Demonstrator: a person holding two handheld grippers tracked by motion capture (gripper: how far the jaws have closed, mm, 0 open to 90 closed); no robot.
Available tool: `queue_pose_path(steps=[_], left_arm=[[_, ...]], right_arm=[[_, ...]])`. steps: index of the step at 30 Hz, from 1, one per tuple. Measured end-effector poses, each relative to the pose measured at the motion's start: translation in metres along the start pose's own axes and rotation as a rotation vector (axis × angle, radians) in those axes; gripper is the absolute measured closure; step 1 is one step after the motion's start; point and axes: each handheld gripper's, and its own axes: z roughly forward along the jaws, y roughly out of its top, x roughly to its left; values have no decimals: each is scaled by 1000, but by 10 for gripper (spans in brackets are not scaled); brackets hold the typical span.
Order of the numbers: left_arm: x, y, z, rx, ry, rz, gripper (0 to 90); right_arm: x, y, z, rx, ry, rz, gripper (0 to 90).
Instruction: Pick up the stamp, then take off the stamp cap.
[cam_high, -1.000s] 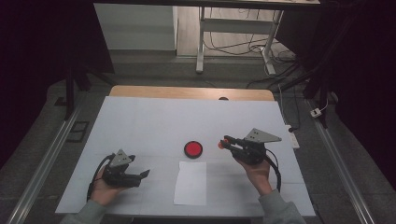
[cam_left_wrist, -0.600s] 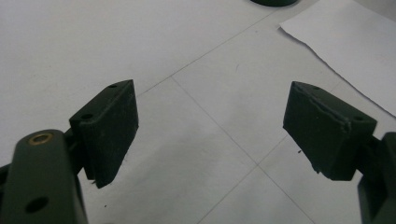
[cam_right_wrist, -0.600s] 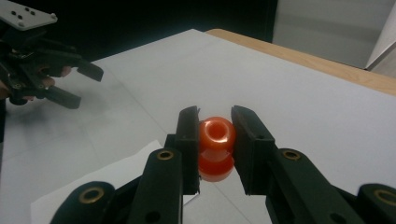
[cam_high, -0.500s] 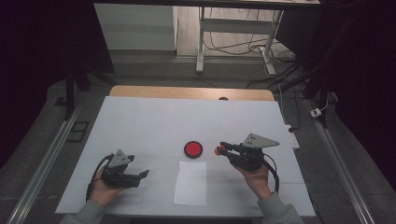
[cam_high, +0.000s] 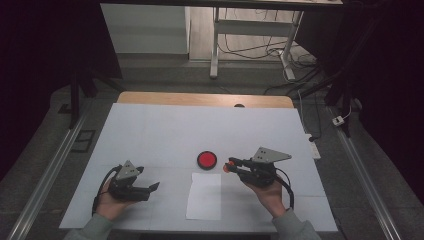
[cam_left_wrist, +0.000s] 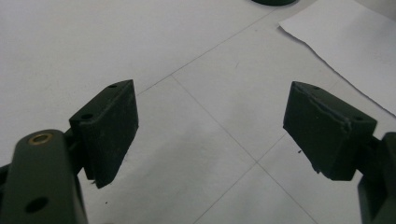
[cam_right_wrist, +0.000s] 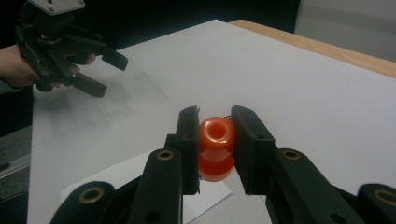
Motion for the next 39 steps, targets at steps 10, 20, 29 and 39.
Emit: queue_pose_path(steps=[10,20,29,39], left_arm=[[1,0,0,-1,3,-2,181],[0,0,1,2,1,-3,180],[-1,1,-1,-5,2,2,178],[-6,7,-3,-31,-18,27,179]], right_arm=[[7,-2,7,12,28,-1,717],[18,-5,21,47,67,-26,717],[18,-4,22,41,66,-22,717],[17,-5,24,39,68,-16,716]])
